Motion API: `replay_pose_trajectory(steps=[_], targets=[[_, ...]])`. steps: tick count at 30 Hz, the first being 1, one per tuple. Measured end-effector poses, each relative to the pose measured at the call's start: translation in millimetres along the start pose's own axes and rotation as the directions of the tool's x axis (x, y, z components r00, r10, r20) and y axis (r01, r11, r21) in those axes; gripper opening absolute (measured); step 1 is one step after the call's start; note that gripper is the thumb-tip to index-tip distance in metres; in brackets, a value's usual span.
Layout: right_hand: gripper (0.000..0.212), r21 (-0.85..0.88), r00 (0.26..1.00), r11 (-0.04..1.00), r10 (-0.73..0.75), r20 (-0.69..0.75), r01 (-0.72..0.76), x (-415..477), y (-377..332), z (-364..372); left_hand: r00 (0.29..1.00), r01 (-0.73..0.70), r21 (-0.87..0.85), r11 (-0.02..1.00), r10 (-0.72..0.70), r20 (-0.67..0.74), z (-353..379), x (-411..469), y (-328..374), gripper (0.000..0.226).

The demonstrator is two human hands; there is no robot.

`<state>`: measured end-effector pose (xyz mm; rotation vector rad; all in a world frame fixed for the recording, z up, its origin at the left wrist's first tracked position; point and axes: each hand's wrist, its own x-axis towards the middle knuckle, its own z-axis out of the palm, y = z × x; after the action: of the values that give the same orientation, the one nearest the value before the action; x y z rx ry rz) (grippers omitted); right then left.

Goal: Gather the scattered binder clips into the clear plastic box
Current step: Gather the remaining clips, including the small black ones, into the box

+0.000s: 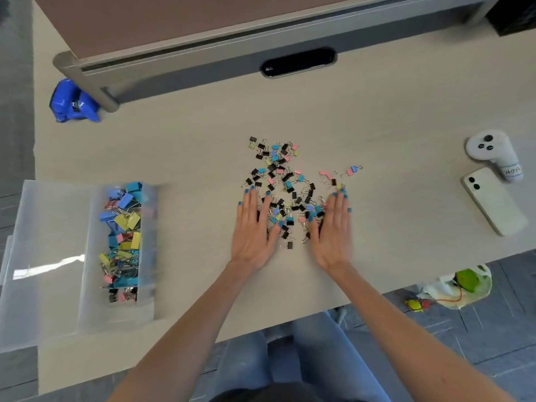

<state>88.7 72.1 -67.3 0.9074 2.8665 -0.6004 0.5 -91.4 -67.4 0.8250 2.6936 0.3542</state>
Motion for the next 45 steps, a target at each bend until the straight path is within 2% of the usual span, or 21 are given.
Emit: replay_pose_trajectory(steps=[3,6,8,10,13,15,20,24,28,32,37,40,45], targets=[[0.063,0.045,0.994,0.994,-0.104,0.014,0.104,9,-8,-4,0.998,-0.065,-0.103,0.993,0.066,0.009,-3,7,11,0.061],[0.055,0.105,0.990,0.987,-0.112,-0.082,0.121,22,-1,-19,0.993,-0.115,-0.223,0.968,0.119,0.003,-14,9,11,0.064],[0.051,0.127,0.983,0.983,-0.115,-0.142,0.133,34,8,-29,0.980,-0.191,-0.161,0.968,0.197,0.023,-20,8,7,0.075],[0.053,0.134,0.985,0.984,-0.098,-0.139,0.116,49,18,-37,0.964,-0.247,-0.034,0.968,0.249,0.088,-21,7,5,0.089],[0.060,0.131,0.998,0.991,-0.011,-0.068,0.019,73,27,-40,0.953,-0.261,0.108,0.959,0.239,0.186,-13,12,10,0.105],[0.062,0.118,1.000,0.993,0.013,0.004,-0.014,82,29,-38,0.962,-0.225,0.135,0.965,0.198,0.191,-8,19,14,0.106],[0.058,0.094,0.994,0.991,-0.095,0.055,0.090,77,27,-38,0.981,-0.152,0.150,0.977,0.131,0.140,-11,42,21,0.095],[0.058,0.090,0.970,0.972,-0.226,0.091,0.218,66,29,-37,0.984,-0.155,0.163,0.974,0.137,0.116,-15,53,27,0.084],[0.060,0.156,0.945,0.940,-0.318,0.074,0.303,65,31,-46,0.991,-0.133,0.147,0.980,0.131,0.019,-20,51,34,0.081],[0.082,0.112,0.921,0.931,-0.362,0.143,0.348,72,35,-54,0.996,-0.083,0.162,0.983,0.077,0.045,-23,53,35,0.082],[0.109,-0.048,0.882,0.901,-0.410,0.230,0.431,81,25,-61,0.995,-0.097,0.189,0.977,0.096,0.014,-35,62,44,0.063],[0.105,-0.091,0.874,0.894,-0.400,0.276,0.438,87,12,-64,0.998,-0.062,0.105,0.993,0.061,0.018,-37,67,46,0.056],[0.077,0.033,0.903,0.952,-0.299,0.308,0.304,99,-3,-65,0.995,0.088,-0.207,0.974,-0.074,0.071,-35,76,46,0.044]])
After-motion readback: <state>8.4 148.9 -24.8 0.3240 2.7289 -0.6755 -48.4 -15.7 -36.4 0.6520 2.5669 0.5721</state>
